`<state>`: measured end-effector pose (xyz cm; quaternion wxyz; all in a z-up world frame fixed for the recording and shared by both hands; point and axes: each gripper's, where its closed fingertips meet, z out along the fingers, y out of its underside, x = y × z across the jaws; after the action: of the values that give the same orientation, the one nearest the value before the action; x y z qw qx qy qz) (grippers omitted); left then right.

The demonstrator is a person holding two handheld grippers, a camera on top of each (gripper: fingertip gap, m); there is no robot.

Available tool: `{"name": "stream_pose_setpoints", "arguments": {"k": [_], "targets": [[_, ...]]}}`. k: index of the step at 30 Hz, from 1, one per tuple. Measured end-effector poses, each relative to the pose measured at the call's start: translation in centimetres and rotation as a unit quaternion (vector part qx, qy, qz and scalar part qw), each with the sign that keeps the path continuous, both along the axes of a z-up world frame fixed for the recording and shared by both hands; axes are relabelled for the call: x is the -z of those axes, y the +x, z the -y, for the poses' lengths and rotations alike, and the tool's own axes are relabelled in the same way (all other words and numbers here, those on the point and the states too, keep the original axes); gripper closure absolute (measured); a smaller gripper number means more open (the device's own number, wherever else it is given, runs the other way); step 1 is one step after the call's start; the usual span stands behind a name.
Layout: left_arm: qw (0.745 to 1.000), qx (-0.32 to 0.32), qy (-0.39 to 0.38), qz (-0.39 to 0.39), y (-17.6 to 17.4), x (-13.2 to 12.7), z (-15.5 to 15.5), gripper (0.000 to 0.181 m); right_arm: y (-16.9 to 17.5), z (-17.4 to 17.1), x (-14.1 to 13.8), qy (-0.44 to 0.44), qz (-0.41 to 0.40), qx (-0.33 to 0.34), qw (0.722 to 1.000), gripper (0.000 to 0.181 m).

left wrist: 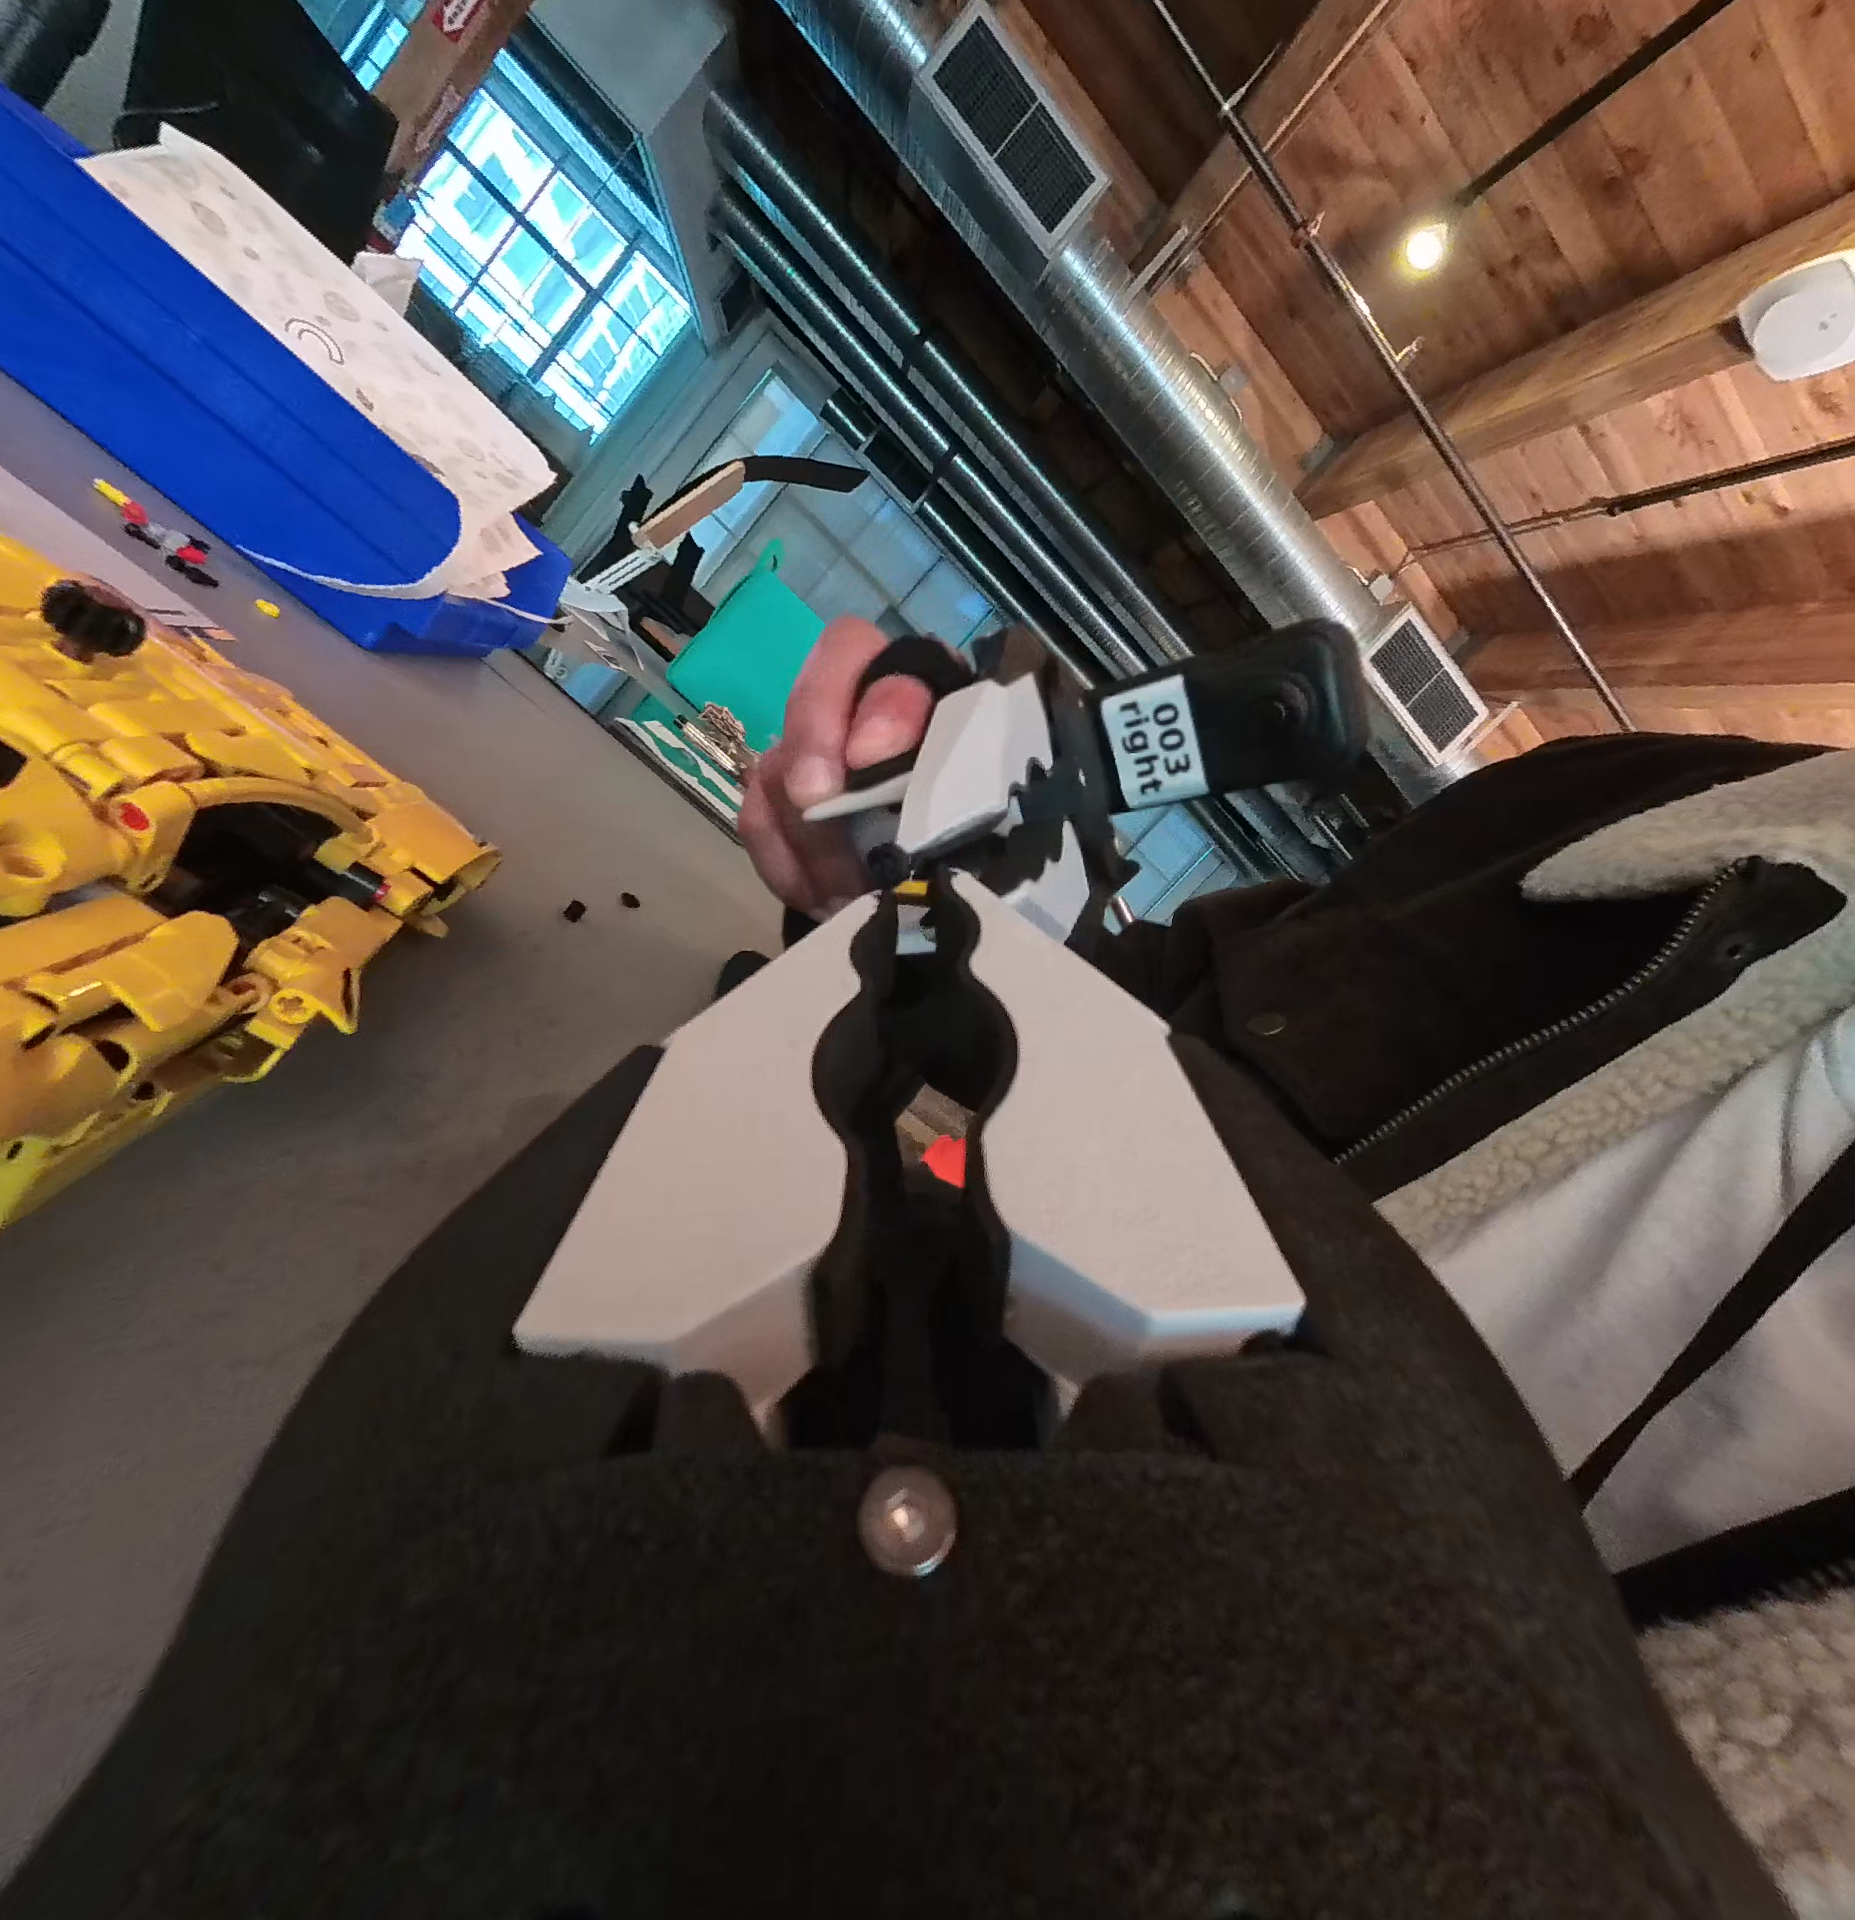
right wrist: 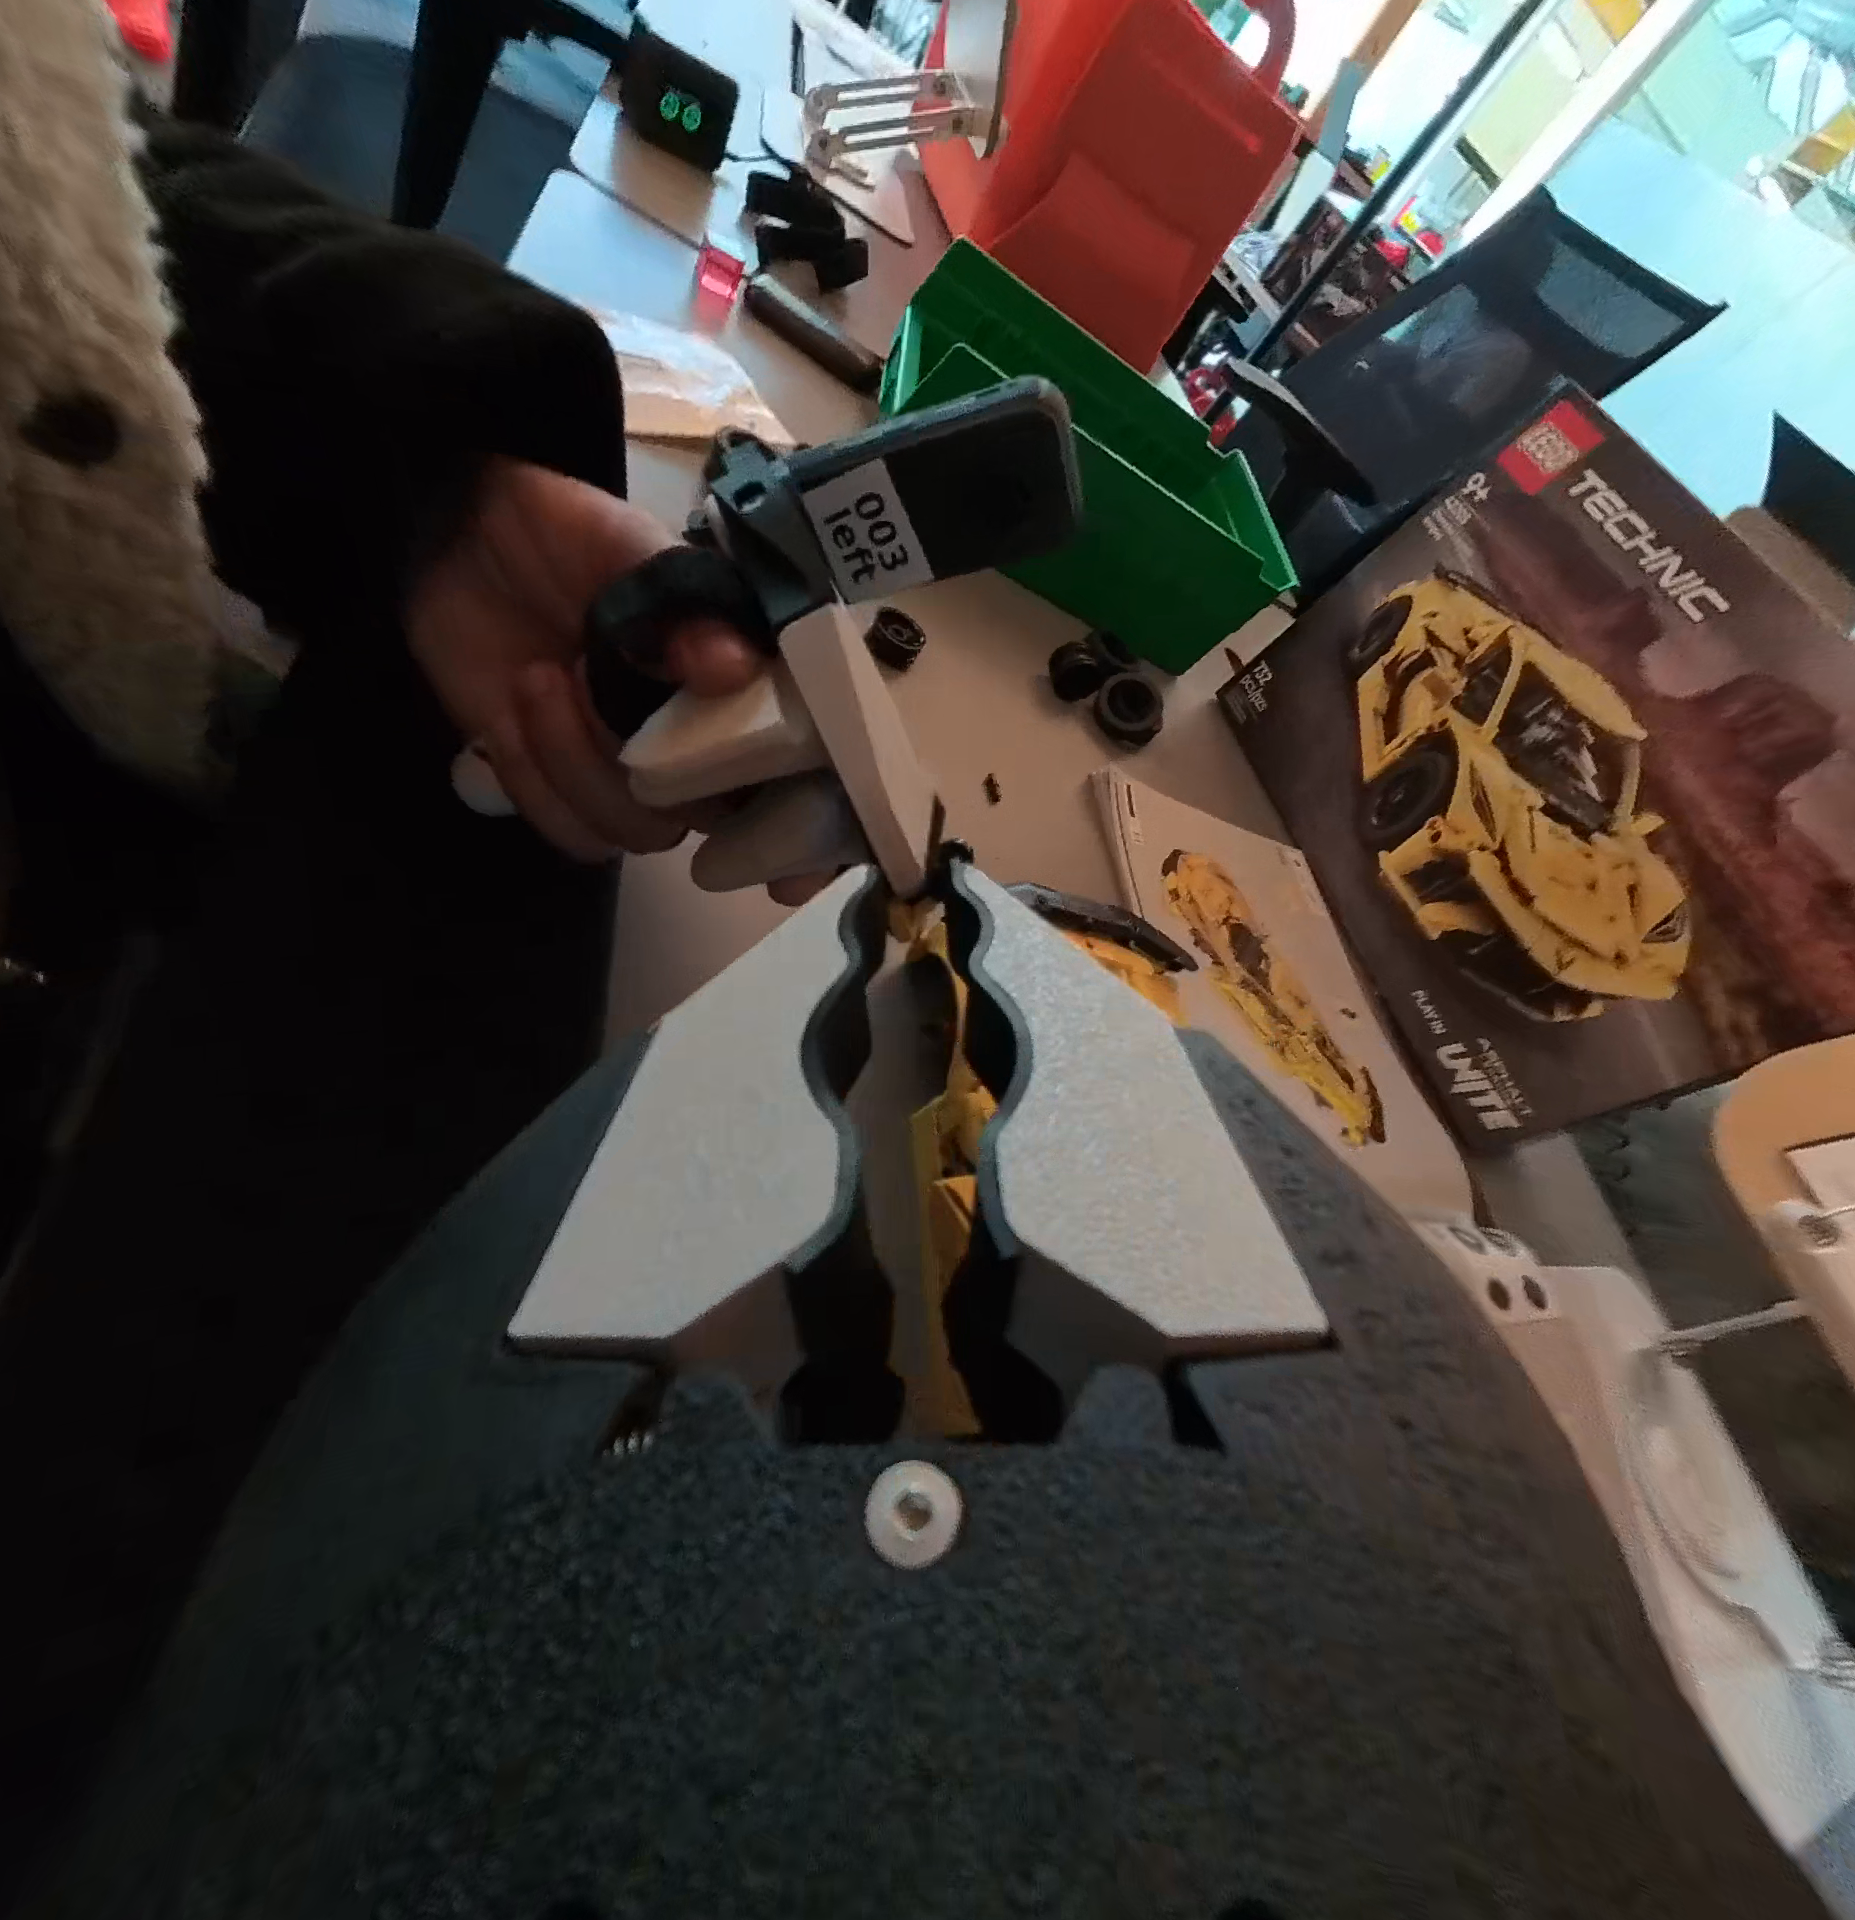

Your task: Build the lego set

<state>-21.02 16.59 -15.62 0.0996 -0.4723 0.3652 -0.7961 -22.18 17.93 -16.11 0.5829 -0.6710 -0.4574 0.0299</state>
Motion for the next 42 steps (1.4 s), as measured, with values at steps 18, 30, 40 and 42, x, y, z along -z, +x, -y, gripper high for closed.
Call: {"name": "stream_pose_setpoints", "arguments": {"k": [18, 30, 40, 42], "targets": [[0.998, 0.024, -0.045, -0.024, 0.9, 0.2, -0.2, 0.174, 1.4, 0.2, 0.3, 0.033, -0.089, 0.178, 0.980, 0.177], [0.997, 0.025, -0.057, -0.050, 1.6, 0.5, -0.9, 0.172, 4.0, 1.1, 0.7, -0.026, -0.269, 0.252, 0.929, 0.178], [0.941, -0.074, 0.276, -0.180, 4.8, 5.8, -2.6, 0.163, 9.5, 1.0, 7.4, -0.166, -0.294, 0.429, 0.838, 0.178], [0.913, -0.072, 0.352, -0.194, 5.8, 6.9, -2.6, 0.162, 9.6, 0.6, 7.8, -0.182, -0.308, 0.433, 0.827, 0.178]]}}
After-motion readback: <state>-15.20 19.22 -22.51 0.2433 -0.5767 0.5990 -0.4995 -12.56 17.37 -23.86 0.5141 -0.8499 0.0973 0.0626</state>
